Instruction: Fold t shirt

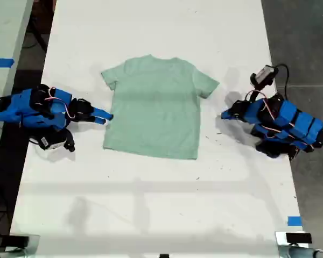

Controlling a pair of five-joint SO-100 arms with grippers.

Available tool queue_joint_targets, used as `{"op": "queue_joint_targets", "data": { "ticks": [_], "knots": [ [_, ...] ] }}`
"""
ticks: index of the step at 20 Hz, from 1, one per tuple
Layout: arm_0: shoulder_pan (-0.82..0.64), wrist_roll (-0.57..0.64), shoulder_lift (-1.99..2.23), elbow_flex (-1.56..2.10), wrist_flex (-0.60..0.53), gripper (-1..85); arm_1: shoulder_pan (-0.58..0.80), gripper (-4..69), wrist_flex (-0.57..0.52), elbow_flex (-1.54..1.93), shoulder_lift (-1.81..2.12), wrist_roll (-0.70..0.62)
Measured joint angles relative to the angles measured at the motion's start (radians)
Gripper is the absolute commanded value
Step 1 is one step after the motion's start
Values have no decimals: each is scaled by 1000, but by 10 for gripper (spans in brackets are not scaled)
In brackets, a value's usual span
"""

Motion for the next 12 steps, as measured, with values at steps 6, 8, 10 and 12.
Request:
{"op": "queue_joint_targets", "data": {
  "ticks": [6,8,10,12],
  "knots": [
    [0,0,0,0,0,173,0,17,0,3,0,15],
    [0,0,0,0,0,173,0,17,0,5,0,23],
    [0,0,0,0,0,173,2,12,-3,5,0,23],
    [0,0,0,0,0,173,48,12,-37,-38,-6,-34]
  ]
}}
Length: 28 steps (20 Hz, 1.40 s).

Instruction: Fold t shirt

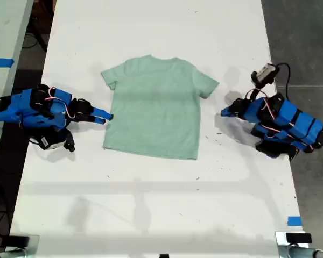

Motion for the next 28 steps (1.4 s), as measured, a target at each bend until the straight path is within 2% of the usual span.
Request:
{"op": "queue_joint_targets", "data": {
  "ticks": [3,5,8,13,15,17,20,21,22,23,24,28],
  "knots": [
    [0,0,0,0,0,173,202,21,-2,-270,-184,-143],
    [0,0,0,0,0,173,313,147,-63,-515,-482,-259],
    [0,0,0,0,0,173,367,207,-150,-845,-973,-359],
    [0,0,0,0,0,173,442,246,-319,-1008,-1480,-382],
    [0,0,0,0,0,173,453,235,-385,-1005,-1611,-383],
    [0,0,0,0,0,173,456,208,-497,-927,-1683,-382],
    [0,0,0,0,0,173,468,188,-532,-908,-1738,-377],
    [0,0,0,0,0,173,468,190,-532,-913,-1758,-376],
    [0,0,0,0,0,173,471,157,-532,-936,-1793,-374],
    [0,0,0,0,0,173,476,46,-518,-976,-1841,-374],
    [0,0,0,0,0,173,477,10,-492,-1026,-1890,-374],
    [0,0,0,0,0,173,480,11,-393,-1160,-2010,-370]
  ]
}}
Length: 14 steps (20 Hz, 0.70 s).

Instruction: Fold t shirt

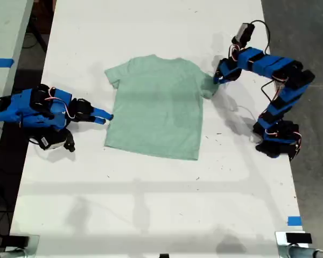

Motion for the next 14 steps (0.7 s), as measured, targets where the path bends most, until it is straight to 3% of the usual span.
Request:
{"op": "queue_joint_targets", "data": {
  "ticks": [2,8,10,14],
  "knots": [
    [0,0,0,0,0,173,3,11,75,-74,-11,3],
    [0,0,0,0,0,173,-98,10,692,-707,-100,-23],
    [0,0,0,0,0,173,-189,10,713,-871,-89,-31],
    [0,0,0,0,0,173,-357,10,561,-871,-87,-57]
  ]
}}
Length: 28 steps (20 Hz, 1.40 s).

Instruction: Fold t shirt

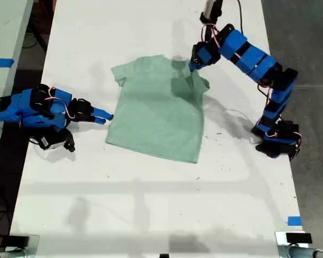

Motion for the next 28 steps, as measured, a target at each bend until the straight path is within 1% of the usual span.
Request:
{"op": "queue_joint_targets", "data": {
  "ticks": [3,6,7,8,9,10,12,13,14,16,18,19,21,24,25,27,28],
  "knots": [
    [0,0,0,0,0,173,-112,10,-130,0,-98,-21],
    [0,0,0,0,0,173,-181,15,-216,0,-229,-23],
    [0,0,0,0,0,173,-193,68,-235,0,-275,-23],
    [0,0,0,0,0,173,-210,172,-247,2,-307,-25],
    [0,0,0,0,0,173,-225,196,-252,2,-324,-40],
    [0,0,0,0,0,173,-239,198,-253,2,-325,-55],
    [0,0,0,0,0,173,-252,185,-244,0,-316,-72],
    [0,0,0,0,0,173,-242,191,-212,0,-302,-74],
    [0,0,0,0,0,173,-221,180,-166,2,-265,-74],
    [0,0,0,0,0,173,-146,106,-49,2,-138,-71],
    [0,0,0,0,0,173,-52,35,101,2,18,-37],
    [0,0,0,0,0,173,-15,13,173,9,106,-18],
    [0,0,0,0,0,173,-11,13,229,158,342,40],
    [0,0,0,0,0,173,-146,13,224,499,718,204],
    [0,0,0,0,0,173,-218,13,186,630,833,265],
    [0,0,0,0,0,173,-356,13,41,942,1063,371],
    [0,0,0,0,0,173,-390,13,-25,1117,1177,431]
  ]
}}
